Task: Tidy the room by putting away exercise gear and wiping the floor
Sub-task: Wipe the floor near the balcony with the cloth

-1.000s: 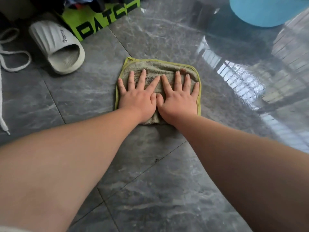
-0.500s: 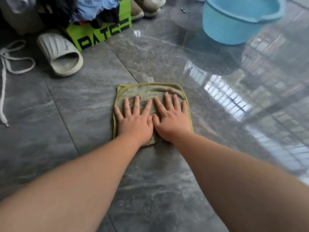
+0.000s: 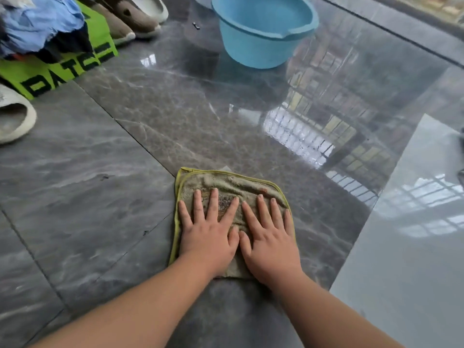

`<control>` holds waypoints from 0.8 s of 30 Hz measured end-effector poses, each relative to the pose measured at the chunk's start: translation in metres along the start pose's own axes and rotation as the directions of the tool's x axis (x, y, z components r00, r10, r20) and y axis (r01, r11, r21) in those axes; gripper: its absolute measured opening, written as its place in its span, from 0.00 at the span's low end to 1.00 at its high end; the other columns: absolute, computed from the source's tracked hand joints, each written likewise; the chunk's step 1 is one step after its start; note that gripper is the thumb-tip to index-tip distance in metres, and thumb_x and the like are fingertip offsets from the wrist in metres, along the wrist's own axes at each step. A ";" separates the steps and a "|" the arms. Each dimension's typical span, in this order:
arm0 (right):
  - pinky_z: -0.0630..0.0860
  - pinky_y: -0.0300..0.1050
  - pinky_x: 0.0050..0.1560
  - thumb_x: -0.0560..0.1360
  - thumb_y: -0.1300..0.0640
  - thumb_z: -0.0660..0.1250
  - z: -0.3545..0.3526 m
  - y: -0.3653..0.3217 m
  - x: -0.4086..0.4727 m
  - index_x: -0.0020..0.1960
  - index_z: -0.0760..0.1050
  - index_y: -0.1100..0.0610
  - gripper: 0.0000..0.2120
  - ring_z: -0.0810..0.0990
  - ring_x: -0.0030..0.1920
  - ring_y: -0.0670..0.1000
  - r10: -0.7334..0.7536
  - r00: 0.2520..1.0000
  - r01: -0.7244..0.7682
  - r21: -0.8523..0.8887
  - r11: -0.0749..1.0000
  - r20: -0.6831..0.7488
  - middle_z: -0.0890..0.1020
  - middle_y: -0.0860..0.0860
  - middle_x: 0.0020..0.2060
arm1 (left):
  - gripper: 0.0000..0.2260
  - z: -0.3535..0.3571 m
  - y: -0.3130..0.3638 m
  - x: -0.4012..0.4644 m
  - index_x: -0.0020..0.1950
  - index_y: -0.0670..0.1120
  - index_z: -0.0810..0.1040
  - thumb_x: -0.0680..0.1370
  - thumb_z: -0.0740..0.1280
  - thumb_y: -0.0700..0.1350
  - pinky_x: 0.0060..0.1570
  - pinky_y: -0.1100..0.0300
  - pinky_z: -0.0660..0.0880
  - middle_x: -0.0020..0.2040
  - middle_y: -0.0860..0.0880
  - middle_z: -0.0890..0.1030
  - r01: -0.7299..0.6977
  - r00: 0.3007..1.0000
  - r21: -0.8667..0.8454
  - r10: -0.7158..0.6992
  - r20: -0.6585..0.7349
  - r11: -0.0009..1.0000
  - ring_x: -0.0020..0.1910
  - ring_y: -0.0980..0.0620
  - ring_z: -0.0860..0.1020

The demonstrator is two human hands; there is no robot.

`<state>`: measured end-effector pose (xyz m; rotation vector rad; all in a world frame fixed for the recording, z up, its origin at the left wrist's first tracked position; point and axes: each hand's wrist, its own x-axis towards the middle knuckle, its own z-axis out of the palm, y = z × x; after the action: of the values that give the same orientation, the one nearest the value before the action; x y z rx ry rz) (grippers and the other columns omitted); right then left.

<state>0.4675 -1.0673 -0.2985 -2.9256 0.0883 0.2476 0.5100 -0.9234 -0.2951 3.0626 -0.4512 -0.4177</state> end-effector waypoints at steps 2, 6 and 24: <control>0.39 0.58 0.78 0.79 0.38 0.46 0.000 0.002 0.005 0.80 0.44 0.38 0.31 0.37 0.80 0.51 0.031 0.999 -0.031 0.005 1.000 -0.014 0.43 0.47 0.80 | 0.29 -0.002 -0.004 0.015 0.75 0.64 0.32 0.78 0.44 0.63 0.69 0.30 0.35 0.80 0.46 0.34 -0.069 0.998 0.027 0.069 -0.008 0.997 0.77 0.36 0.35; 0.36 0.60 0.77 0.79 0.38 0.45 -0.008 0.008 0.029 0.80 0.41 0.40 0.32 0.37 0.80 0.53 0.084 0.996 -0.084 -0.004 0.996 0.006 0.42 0.48 0.81 | 0.29 -0.008 -0.002 0.055 0.76 0.66 0.34 0.77 0.43 0.63 0.70 0.30 0.36 0.80 0.48 0.36 -0.122 0.992 0.045 0.124 -0.037 0.991 0.77 0.37 0.35; 0.38 0.60 0.78 0.77 0.35 0.45 -0.032 0.054 0.160 0.80 0.45 0.38 0.32 0.41 0.81 0.54 0.040 0.998 -0.041 -0.016 0.999 -0.057 0.46 0.49 0.81 | 0.25 -0.029 0.028 0.157 0.77 0.65 0.39 0.81 0.42 0.60 0.70 0.29 0.39 0.81 0.49 0.40 0.060 0.994 -0.014 -0.061 -0.091 0.998 0.78 0.37 0.39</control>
<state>0.6261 -1.1334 -0.3058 -2.9509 0.1543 0.1720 0.6548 -0.9959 -0.3061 3.0745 -0.3524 -0.2789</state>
